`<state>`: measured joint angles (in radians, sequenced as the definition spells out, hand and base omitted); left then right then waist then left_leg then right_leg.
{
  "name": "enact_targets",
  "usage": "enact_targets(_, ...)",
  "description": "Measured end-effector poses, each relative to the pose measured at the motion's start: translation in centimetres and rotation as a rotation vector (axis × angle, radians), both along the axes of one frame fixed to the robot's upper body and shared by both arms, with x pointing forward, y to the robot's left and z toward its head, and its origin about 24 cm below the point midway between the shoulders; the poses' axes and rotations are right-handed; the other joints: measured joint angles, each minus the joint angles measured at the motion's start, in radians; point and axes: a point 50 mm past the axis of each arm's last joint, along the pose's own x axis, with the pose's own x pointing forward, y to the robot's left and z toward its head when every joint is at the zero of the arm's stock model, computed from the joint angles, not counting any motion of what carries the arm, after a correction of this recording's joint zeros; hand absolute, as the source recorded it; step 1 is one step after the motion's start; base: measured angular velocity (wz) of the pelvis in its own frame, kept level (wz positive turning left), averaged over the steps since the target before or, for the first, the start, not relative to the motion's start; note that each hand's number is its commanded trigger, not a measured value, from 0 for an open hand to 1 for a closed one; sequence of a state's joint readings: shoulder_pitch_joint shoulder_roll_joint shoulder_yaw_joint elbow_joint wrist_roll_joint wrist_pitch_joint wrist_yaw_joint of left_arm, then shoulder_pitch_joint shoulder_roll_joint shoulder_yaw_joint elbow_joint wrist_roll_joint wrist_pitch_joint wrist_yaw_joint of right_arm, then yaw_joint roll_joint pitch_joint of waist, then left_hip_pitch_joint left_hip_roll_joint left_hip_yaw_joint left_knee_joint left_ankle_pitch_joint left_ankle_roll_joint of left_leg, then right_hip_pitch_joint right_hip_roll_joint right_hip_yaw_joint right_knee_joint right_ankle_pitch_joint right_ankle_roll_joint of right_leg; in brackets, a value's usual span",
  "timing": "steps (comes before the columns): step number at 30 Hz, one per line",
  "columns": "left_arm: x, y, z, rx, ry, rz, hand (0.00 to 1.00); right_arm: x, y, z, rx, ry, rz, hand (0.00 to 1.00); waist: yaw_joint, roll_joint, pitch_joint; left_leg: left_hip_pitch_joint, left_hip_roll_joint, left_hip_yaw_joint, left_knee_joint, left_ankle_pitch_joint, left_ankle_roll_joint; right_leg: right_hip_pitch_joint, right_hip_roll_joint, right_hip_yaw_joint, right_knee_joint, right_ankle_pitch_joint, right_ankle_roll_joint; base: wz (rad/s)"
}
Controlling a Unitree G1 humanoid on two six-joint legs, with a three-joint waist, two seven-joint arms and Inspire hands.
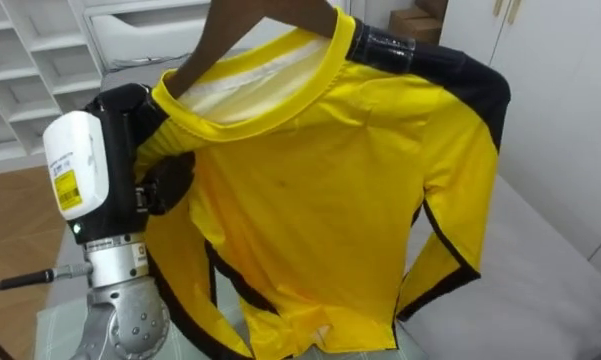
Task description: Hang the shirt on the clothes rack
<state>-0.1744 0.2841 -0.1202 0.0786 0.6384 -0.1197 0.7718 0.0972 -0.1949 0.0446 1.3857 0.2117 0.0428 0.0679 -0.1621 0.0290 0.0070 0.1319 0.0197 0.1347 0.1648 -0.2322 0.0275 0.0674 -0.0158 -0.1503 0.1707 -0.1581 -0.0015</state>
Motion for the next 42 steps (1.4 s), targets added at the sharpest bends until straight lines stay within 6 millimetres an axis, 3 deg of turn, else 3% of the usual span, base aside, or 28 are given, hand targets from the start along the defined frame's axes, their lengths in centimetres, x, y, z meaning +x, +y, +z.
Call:
enact_targets(12, -0.2, 0.5, -1.5, 0.006, 0.08, 0.039, 1.0, 0.2, 0.0, 0.0, -0.002, 0.004, 0.021, 0.0, -0.007, 0.005, 0.0008, -0.002, 0.001, 0.0, -0.001, 0.0, 0.0, 0.0, 0.001, -0.003, -0.002, 0.0, 0.0, 0.0)
enact_targets(19, -0.1, 1.0, -3.8, 0.023, 0.184, 0.073, 1.0, 0.3, 0.0, 0.0, -0.008, -0.001, 0.024, 0.0, -0.004, 0.007, 0.0007, -0.001, 0.001, 0.0, -0.001, 0.0, 0.0, 0.002, 0.002, -0.005, -0.001, 0.0, 0.0, 0.0)
enact_targets(27, -1.5, 1.4, -6.5, 0.048, 0.286, 0.101, 1.0, 1.9, -0.4, 0.2, -0.08, -0.041, 0.087, 0.0, -0.012, 0.005, 0.0017, -0.001, 0.0, 0.0, 0.0, 0.0, 0.0, 0.001, 0.001, -0.005, 0.002, 0.0, 0.0, 0.0)
enact_targets(33, -1.8, 1.8, -8.1, 0.073, 0.353, 0.121, 1.0, 5.8, -1.0, 0.9, -0.192, -0.13, 0.223, 0.0, -0.003, -0.013, 0.0045, -0.004, 0.0, 0.001, 0.002, 0.0, 0.0, -0.002, 0.0, -0.014, 0.004, 0.0, 0.0, 0.01)
enact_targets(42, -2.4, 1.7, -8.7, 0.106, 0.384, 0.107, 1.0, 11.1, -2.1, 3.2, -0.447, -0.326, 0.446, 0.0, 0.004, -0.026, -0.0033, -0.011, 0.003, -0.007, 0.003, 0.0, 0.0, -0.002, -0.001, -0.019, 0.0, 0.0, 0.0, 0.02)
